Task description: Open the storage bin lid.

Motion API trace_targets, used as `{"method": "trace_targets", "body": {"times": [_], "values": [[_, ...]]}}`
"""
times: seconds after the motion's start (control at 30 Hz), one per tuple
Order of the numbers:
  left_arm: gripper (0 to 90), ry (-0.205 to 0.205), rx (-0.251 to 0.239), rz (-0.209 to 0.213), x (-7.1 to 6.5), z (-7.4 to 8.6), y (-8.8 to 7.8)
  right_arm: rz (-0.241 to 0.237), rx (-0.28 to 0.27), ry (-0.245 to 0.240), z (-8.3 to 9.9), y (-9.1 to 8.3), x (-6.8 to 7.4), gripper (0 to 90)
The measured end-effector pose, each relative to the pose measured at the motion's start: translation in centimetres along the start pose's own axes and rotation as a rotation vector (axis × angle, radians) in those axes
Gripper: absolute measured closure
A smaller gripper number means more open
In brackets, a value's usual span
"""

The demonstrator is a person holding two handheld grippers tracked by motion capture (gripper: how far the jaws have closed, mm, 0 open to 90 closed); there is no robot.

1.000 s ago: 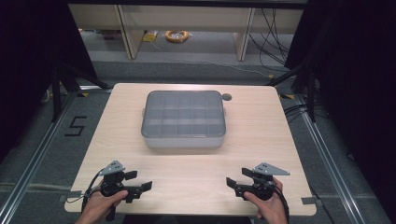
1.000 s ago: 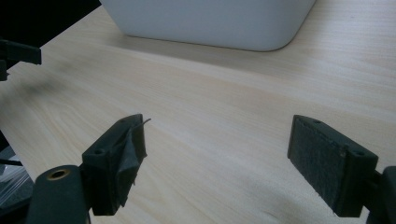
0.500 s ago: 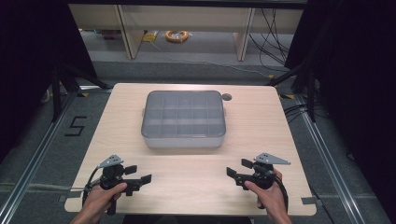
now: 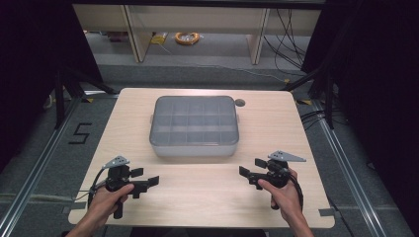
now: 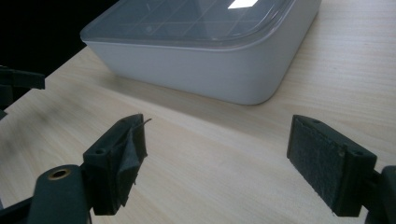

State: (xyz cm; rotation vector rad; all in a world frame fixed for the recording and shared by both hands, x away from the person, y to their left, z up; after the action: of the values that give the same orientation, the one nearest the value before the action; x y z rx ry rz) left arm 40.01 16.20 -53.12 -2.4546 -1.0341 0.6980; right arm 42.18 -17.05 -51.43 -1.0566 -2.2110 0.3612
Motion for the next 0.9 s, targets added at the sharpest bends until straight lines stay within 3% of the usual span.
{"method": "trace_targets", "body": {"times": [0.07,0.23,0.43,0.47,0.53,0.6,0.7,0.73,0.77,0.8,0.83,0.9], "values": [[14.7,-0.008,-0.010,-0.009,0.3,-0.4,0.1,-0.010,-0.006,0.019,-0.5,0.1,0.1,20.5],[14.7,-0.027,-0.018,-0.014,1.7,-1.9,0.1,0.000,-0.021,-0.001,-2.1,0.8,-0.4,21.1],[14.8,-0.055,-0.041,-0.025,3.4,-4.0,0.6,-0.024,-0.030,0.050,-4.4,1.7,-0.3,22.7],[14.8,-0.058,-0.049,-0.031,3.7,-4.4,0.7,-0.016,-0.042,0.022,-4.9,2.0,-0.8,22.9],[14.8,-0.061,-0.050,-0.037,4.1,-5.0,0.8,-0.010,-0.032,0.023,-5.4,2.5,-1.1,23.0],[14.8,-0.062,-0.051,-0.037,4.6,-5.7,1.1,-0.022,-0.029,0.066,-6.2,3.1,-1.1,23.0],[14.8,-0.062,-0.052,-0.045,5.0,-6.2,1.4,-0.019,-0.028,0.049,-6.7,3.7,-1.7,23.0],[14.8,-0.071,-0.052,-0.054,5.3,-6.5,1.6,-0.014,-0.018,0.088,-6.9,3.8,-1.7,23.0],[14.8,-0.073,-0.053,-0.057,5.6,-6.7,1.8,-0.008,-0.026,0.058,-7.3,4.1,-2.3,23.1],[14.8,-0.075,-0.051,-0.060,5.9,-7.0,1.9,-0.013,-0.016,0.104,-7.4,4.3,-2.1,23.3],[14.8,-0.084,-0.059,-0.065,6.3,-7.3,2.2,-0.013,-0.022,0.067,-8.0,4.8,-2.9,24.5],[14.8,-0.093,-0.065,-0.075,7.2,-8.0,2.5,-0.010,-0.022,0.090,-8.2,5.1,-3.1,24.7]]}}
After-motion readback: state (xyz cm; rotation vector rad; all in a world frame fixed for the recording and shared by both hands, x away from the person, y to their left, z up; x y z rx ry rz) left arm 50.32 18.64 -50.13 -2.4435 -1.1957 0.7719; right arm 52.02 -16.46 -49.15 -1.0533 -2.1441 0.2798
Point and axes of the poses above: each handheld gripper's, and its own axes: y roughly forward along the jaws, z roughly out of its underside, x roughly to its left, the point moved 10 cm from there along y, roughly forward along the jaws, and after that the axes turned 8 degrees about y, right-handed, at the moved point
